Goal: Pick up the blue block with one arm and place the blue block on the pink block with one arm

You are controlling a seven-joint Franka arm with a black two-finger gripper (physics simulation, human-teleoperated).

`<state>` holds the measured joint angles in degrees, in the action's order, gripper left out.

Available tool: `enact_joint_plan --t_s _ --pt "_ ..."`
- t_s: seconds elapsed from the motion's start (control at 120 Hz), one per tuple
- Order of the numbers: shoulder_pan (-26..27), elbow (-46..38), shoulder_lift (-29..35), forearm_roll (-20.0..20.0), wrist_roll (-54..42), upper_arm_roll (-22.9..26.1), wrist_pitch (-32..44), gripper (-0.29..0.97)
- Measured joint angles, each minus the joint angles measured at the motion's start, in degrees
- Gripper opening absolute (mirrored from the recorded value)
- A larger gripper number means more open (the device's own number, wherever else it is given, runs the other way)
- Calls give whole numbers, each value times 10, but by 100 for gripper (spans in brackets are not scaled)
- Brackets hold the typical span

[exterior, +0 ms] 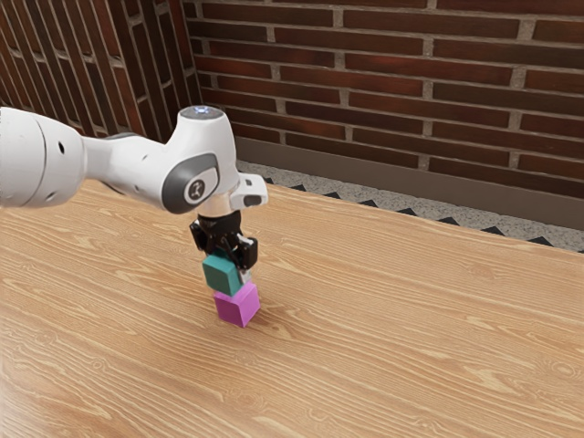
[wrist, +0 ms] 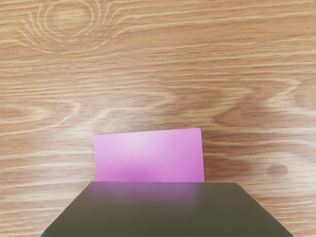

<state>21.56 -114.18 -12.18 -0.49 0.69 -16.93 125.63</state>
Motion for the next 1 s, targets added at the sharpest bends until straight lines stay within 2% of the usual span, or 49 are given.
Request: enact_joint_plan --t_s 0.533,0.592,0.742,1.0 --pt "-2 12 -24 -4 -22 0 0 33" --pt "-2 12 -24 -5 -24 0 0 42" --pt "-2 12 -24 -9 -32 0 0 54" --pt "-3 12 -24 -10 -43 0 0 64"
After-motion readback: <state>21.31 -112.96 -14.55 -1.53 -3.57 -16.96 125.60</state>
